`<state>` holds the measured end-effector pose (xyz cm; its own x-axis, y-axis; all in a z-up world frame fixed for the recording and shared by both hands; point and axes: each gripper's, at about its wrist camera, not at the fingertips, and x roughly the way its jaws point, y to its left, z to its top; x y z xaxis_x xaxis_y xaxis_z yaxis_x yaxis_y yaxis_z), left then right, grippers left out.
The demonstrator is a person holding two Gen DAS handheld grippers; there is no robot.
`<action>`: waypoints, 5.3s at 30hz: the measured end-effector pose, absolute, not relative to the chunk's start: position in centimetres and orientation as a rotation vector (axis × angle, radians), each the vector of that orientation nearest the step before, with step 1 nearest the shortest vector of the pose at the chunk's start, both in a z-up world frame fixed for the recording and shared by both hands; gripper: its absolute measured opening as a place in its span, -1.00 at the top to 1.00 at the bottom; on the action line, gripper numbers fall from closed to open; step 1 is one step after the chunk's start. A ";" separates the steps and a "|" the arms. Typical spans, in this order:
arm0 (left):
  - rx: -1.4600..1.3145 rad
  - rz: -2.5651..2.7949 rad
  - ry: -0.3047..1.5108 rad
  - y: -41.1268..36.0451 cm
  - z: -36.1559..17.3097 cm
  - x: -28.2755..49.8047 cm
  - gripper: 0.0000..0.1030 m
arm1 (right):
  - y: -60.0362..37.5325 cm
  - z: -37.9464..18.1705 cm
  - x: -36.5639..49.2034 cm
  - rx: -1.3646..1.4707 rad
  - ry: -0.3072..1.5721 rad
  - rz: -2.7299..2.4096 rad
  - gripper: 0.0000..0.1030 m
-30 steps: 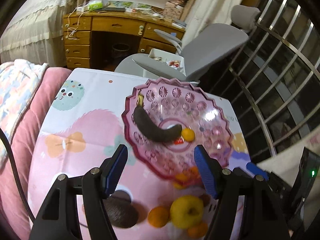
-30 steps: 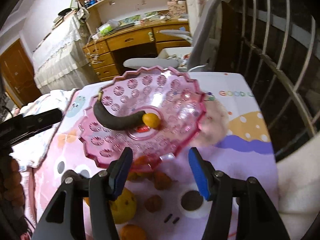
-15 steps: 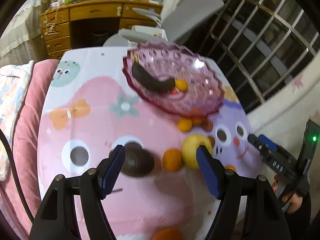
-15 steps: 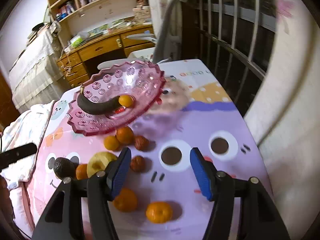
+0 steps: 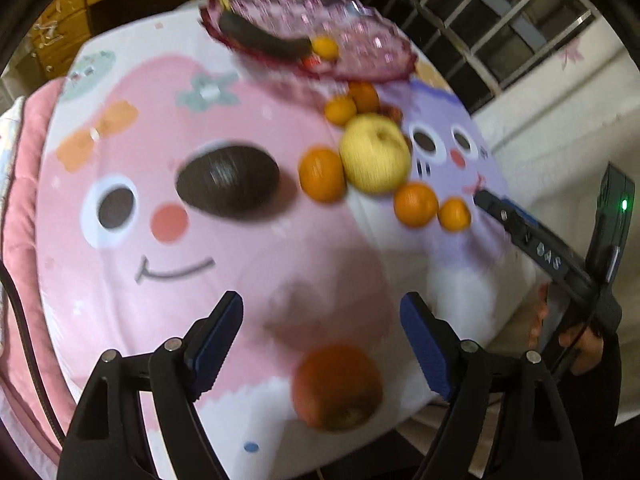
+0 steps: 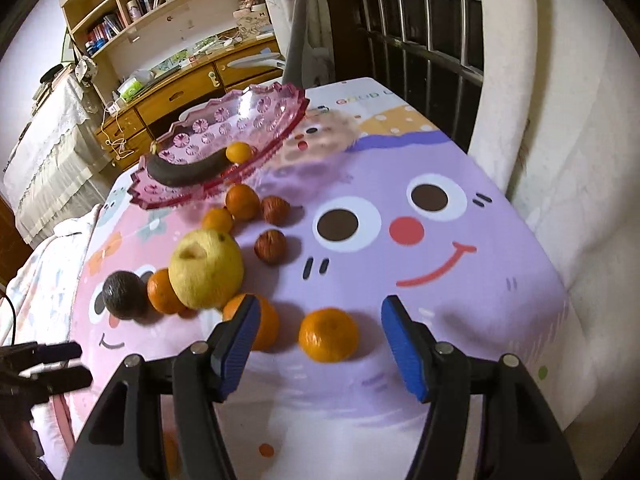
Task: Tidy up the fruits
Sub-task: 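Grasp the red apple with the left tool while the right tool grasps a mandarin, then lower the apple and mandarin into the pink bowl and open both tools, then grasp the avocado with the left tool while the right tool grasps a mandarin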
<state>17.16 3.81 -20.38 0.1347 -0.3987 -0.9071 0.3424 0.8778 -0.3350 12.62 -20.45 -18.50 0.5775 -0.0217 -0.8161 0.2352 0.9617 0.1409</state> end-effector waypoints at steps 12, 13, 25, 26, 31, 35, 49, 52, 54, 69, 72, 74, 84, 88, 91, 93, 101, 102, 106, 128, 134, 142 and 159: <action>-0.035 -0.584 1.490 2.8 -23.8 14.8 -0.65 | -19.2 -21.3 11.6 0.164 0.962 -0.182 -0.23; -0.034 -0.584 1.501 2.7 -24.1 14.7 -0.65 | -19.1 -21.6 11.7 0.163 0.966 -0.185 -0.23; -0.018 -0.565 1.545 1.4 -26.0 14.2 -0.51 | -18.7 -23.2 12.9 0.105 1.007 -0.157 0.01; -0.021 -0.563 1.548 1.2 -26.1 14.2 -0.43 | -18.8 -23.2 13.0 0.100 1.007 -0.156 0.03; 0.019 -0.528 1.543 0.8 -26.5 14.0 -0.33 | -19.1 -23.1 13.3 0.089 1.012 -0.139 0.09; 0.025 -0.512 1.541 0.5 -26.5 13.9 -0.32 | -19.4 -23.1 13.7 0.083 1.025 -0.119 0.19; -0.028 -0.504 1.406 -0.5 -22.3 15.4 -0.31 | -20.1 -20.3 14.7 0.037 1.053 -0.061 0.20; -0.041 -0.506 1.361 -1.6 -20.6 16.3 -0.31 | -20.1 -18.6 15.3 0.038 1.041 -0.036 0.20; -0.056 -0.508 1.324 -2.1 -19.1 17.1 -0.31 | -20.0 -17.2 15.9 0.024 1.031 -0.012 0.20; -0.210 -0.343 1.072 -2.1 -11.6 25.5 -0.31 | -19.0 -9.9 22.8 -0.076 0.962 0.236 0.19; -0.247 -0.296 1.032 -2.2 -11.9 27.1 -0.31 | -18.9 -9.7 24.4 -0.097 0.951 0.285 0.19; -0.264 -0.259 1.015 -2.2 -12.5 28.2 -0.31 | -18.9 -9.7 25.3 -0.110 0.940 0.318 0.19; -0.311 -0.165 0.960 -2.4 -15.9 32.4 -0.32 | -19.4 -13.1 30.0 -0.082 0.970 0.369 0.19; -0.334 -0.151 0.975 -2.4 -17.6 33.3 -0.32 | -19.5 -15.3 31.6 -0.058 1.031 0.379 0.19; -0.326 -0.142 0.988 -2.8 -18.6 33.8 -0.32 | -19.5 -16.4 32.3 -0.047 1.045 0.376 0.19; -0.324 -0.142 0.992 -2.9 -19.0 33.8 -0.32 | -19.6 -16.9 32.6 -0.037 1.049 0.377 0.19; -0.335 -0.150 0.999 -3.0 -19.4 33.8 -0.42 | -19.5 -17.9 33.5 -0.010 1.071 0.389 0.17; -0.340 -0.157 0.988 -2.9 -19.2 33.7 -0.50 | -19.5 -17.9 33.5 -0.009 1.070 0.390 0.14; -0.345 -0.175 0.964 -2.9 -18.4 33.5 -0.62 | -19.6 -17.7 33.2 0.012 1.053 0.385 -0.03; -0.371 -0.250 0.934 3.6 -16.4 27.2 -0.63 | -18.0 -16.4 27.6 0.120 1.059 0.280 -0.10; -0.312 -0.270 0.965 5.8 -16.7 25.7 -0.63 | -17.2 -17.0 24.8 0.168 1.060 0.221 -0.12; -0.207 -0.340 1.014 6.5 -17.3 24.1 -0.63 | -16.6 -17.9 21.1 0.245 1.047 0.123 -0.20; -0.080 -0.328 1.177 7.0 -22.7 25.1 -0.72 | -15.6 -21.6 16.5 0.261 1.116 -0.040 -0.33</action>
